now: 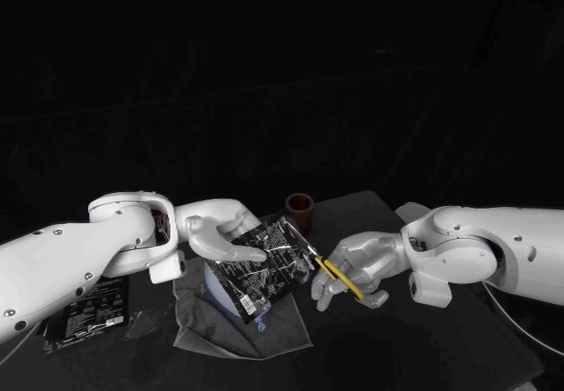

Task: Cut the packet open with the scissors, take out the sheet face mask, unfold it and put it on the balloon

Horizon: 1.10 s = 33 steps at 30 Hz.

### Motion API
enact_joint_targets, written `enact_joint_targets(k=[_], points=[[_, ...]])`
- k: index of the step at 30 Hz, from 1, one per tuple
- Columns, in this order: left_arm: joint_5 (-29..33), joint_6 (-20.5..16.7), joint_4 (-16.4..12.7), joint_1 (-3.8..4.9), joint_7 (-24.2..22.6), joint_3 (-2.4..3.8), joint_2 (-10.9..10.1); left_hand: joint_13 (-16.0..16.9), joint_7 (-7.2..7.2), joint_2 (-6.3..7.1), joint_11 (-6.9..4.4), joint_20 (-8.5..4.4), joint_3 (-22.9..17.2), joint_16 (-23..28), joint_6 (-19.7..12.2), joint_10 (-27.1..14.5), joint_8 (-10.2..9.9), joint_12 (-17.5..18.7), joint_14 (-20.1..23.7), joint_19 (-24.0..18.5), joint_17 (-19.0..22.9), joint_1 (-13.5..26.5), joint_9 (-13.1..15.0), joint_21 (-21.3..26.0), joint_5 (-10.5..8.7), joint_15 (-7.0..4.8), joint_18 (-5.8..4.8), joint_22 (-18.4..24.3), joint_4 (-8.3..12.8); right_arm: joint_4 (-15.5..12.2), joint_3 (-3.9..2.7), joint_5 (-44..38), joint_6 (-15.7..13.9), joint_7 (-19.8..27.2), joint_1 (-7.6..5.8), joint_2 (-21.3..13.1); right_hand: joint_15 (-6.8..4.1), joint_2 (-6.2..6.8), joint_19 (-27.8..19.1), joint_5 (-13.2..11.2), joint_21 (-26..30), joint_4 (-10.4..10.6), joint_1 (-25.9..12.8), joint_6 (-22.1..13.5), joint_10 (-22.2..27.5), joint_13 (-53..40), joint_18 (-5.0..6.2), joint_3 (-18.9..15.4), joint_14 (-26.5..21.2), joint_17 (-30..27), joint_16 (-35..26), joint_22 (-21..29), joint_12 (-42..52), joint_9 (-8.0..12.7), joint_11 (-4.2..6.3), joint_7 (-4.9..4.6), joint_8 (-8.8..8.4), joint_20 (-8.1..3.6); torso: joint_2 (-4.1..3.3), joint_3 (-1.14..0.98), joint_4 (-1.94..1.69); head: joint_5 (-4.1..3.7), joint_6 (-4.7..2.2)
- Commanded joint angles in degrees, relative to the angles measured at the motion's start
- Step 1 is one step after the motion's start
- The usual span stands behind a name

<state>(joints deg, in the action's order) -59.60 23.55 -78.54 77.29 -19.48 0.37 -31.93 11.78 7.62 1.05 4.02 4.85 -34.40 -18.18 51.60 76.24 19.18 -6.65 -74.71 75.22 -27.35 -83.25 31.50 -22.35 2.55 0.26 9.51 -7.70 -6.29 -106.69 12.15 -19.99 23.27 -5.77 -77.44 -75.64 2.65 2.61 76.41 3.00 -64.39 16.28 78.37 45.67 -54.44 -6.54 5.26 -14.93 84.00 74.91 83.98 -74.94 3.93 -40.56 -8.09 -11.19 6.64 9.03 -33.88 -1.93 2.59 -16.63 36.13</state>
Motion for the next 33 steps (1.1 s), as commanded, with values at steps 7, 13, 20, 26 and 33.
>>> enact_joint_targets(k=[7,13,20,26,33], points=[[0.3,0.89,-0.35,0.09,-0.59,0.04,0.2,0.1,-0.03,-0.19,-0.52,-0.09,-1.65,-0.34,0.32,0.05,0.11,0.27,0.31,-0.44,-0.13,-0.29,4.71,-0.24,0.19,-0.05,0.63,-0.09,2.0,0.31,-0.07,0.48,0.35,1.05,-0.43,0.44,0.53,-0.38,-0.5,-0.22,0.41,0.08,0.44,0.56,0.42,0.2,0.57,0.21,2.45,1.47,-0.19,-3.65,0.49,-0.21,0.14,0.15,0.58,-0.04,0.01,-0.02,-0.01,-0.06,-0.01],[-0.19,1.06,-0.62,0.09,-0.52,0.03,0.32,0.1,-0.03,-0.19,-0.52,-0.09,-1.65,-0.34,0.32,0.05,0.11,0.27,0.31,-0.44,-0.13,-0.29,4.71,-0.24,0.19,-0.05,0.63,-0.09,2.0,0.51,-0.07,0.47,0.3,1.0,-0.56,1.09,0.52,-0.49,-0.5,-0.22,0.44,0.06,0.51,0.75,0.32,0.29,0.58,0.15,2.44,1.44,-0.19,-3.61,0.6,-0.33,0.15,0.14,0.85,-0.05,0.02,0.01,0.01,-0.06,0.02],[-0.89,0.84,-1.18,0.09,-0.63,0.04,0.29,0.1,-0.03,-0.19,-0.52,-0.09,-1.65,-0.34,0.32,0.05,0.11,0.27,0.31,-0.44,-0.13,-0.29,4.71,-0.24,0.19,-0.05,0.63,-0.09,2.0,1.32,-0.09,0.57,0.03,0.9,-1.02,1.42,0.49,-0.65,-0.5,-0.22,0.51,0.08,0.55,1.12,0.03,0.45,0.59,-0.03,2.43,1.37,-0.2,-3.51,0.87,-0.54,0.17,0.1,1.37,-0.08,-0.08,0.04,-0.05,-0.23,-0.07],[-1.05,0.8,-1.19,0.09,-0.56,0.04,0.21,0.16,-0.05,-0.21,-0.54,-0.09,-1.6,-0.39,0.37,0.09,0.1,0.25,0.29,-0.45,-0.22,-0.31,4.74,-0.31,0.19,-0.06,0.64,-0.14,1.99,1.83,-0.09,0.5,-0.08,0.47,-1.18,1.3,0.48,-0.8,-0.49,-0.22,0.54,0.08,0.57,1.33,-0.23,0.54,0.6,-0.14,2.43,1.31,-0.22,-3.46,1.08,-0.65,0.19,0.07,1.68,-0.09,-0.03,0.02,-0.06,-0.14,0.09],[-1.08,0.71,-0.9,0.09,-0.51,0.04,0.12,0.18,-0.05,-0.22,-0.54,-0.1,-1.59,-0.41,0.39,0.1,0.09,0.25,0.29,-0.45,-0.25,-0.31,4.75,-0.33,0.19,-0.07,0.64,-0.15,1.98,2.14,-0.08,0.07,0.01,-0.18,-1.23,0.91,0.42,-1.09,-0.45,-0.22,0.56,0.0,0.86,1.86,-0.85,0.74,0.6,-0.45,2.39,1.13,-0.28,-3.36,1.57,-0.89,0.26,0.09,2.36,-0.14,-0.01,0.04,0.03,-0.09,0.14]])
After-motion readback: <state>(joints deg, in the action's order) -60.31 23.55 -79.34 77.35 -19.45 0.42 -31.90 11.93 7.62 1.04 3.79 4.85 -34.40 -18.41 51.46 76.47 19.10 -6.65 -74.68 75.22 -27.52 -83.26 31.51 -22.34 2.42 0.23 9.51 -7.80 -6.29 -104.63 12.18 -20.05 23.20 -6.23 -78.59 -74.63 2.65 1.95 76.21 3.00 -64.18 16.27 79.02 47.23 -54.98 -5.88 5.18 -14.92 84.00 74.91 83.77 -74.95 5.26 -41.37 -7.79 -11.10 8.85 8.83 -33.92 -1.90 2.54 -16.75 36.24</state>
